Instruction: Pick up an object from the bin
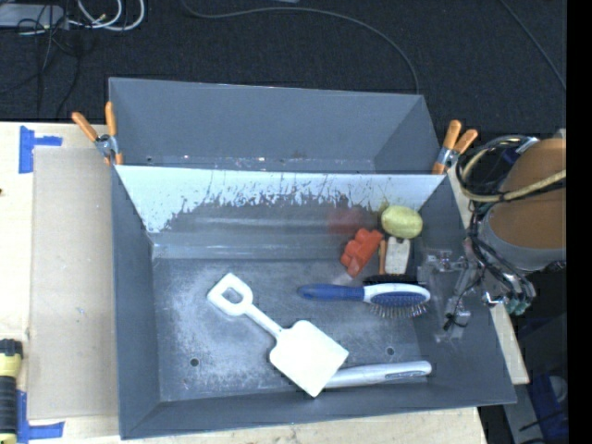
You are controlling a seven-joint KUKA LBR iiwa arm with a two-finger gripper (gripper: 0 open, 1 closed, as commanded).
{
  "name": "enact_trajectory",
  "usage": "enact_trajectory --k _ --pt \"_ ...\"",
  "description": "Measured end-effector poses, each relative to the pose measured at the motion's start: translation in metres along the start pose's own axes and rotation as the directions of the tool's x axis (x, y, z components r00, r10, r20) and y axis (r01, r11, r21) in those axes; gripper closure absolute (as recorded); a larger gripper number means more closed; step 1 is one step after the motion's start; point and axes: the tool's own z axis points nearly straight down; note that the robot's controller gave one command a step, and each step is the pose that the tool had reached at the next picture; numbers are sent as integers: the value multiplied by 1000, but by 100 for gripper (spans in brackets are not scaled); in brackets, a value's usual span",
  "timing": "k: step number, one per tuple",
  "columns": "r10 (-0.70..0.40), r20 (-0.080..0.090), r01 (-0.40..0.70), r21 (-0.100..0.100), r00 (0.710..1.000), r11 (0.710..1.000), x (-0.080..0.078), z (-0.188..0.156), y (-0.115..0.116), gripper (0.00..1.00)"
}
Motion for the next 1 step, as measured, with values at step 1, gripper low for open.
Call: enact_trajectory --k 1 --pt "-4 6 4 2 1000 1000 -2 -5 1 0"
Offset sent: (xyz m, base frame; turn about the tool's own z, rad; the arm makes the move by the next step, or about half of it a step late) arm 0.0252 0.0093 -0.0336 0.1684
